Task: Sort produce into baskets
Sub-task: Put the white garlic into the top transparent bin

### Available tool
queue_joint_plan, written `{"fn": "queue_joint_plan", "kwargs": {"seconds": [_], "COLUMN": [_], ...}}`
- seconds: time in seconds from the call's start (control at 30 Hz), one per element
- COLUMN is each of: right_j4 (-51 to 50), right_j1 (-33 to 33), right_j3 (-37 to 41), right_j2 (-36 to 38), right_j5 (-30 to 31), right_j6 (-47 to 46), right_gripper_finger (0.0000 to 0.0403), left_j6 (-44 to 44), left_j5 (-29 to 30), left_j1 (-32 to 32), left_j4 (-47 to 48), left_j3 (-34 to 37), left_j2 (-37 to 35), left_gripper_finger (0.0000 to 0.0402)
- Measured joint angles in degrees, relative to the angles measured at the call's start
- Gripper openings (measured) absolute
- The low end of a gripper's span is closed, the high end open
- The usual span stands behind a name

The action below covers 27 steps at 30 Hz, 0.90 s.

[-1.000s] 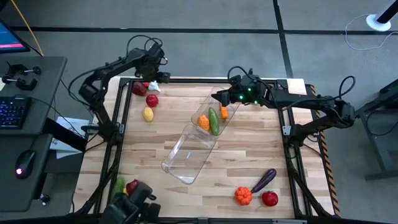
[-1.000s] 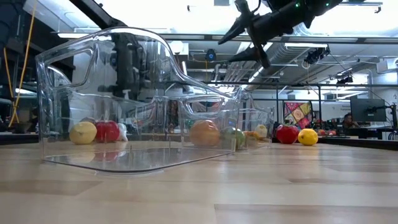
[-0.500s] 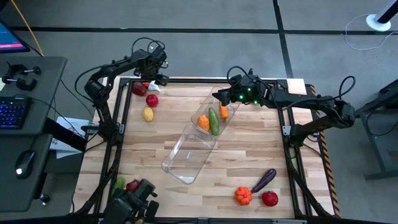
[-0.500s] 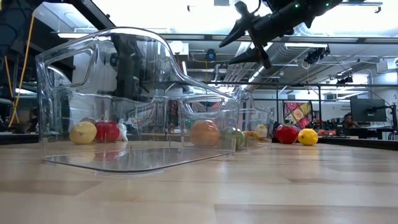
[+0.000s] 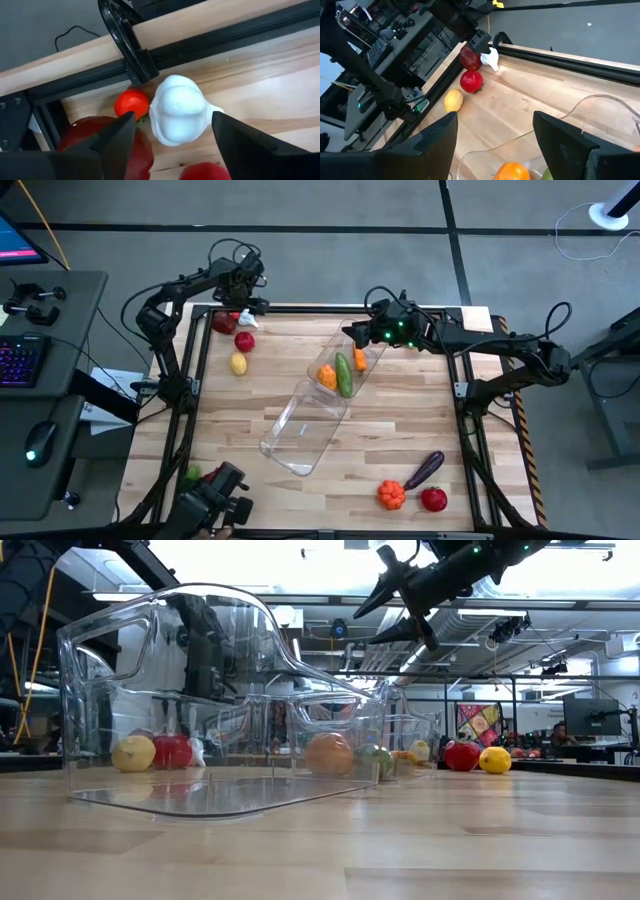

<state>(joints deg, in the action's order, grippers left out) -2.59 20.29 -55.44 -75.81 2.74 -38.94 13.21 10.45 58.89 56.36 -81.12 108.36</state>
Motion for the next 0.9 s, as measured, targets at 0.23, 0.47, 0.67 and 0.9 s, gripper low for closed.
{"fn": "queue_joint_plan", "kwargs": {"seconds": [0.23, 0.47, 0.67, 0.9], "right_j4": [0.0, -0.2, -0.2, -0.2], "right_j1": [0.0, 0.0, 0.0, 0.0], "right_j3": [0.0, 0.0, 0.0, 0.0], "right_j2": [0.0, 0.0, 0.0, 0.0], "right_j5": [0.6, 1.4, 1.4, 1.4], "right_j6": [0.4, 0.4, 0.4, 0.0], "right_gripper_finger": [0.0252, 0.0252, 0.0252, 0.0252], "left_j6": [0.2, 2.8, 2.6, 0.1], "left_j5": [-0.9, -1.6, -2.0, -1.2], "left_j1": [0.0, -0.1, -1.2, -2.3], "left_j4": [-1.3, -0.2, -0.2, -0.6], "left_j3": [0.0, 0.0, 0.0, -0.1], "left_j2": [0.0, 3.7, 6.6, 7.3], "left_gripper_finger": [0.0271, 0.0271, 0.0271, 0.0240]}}
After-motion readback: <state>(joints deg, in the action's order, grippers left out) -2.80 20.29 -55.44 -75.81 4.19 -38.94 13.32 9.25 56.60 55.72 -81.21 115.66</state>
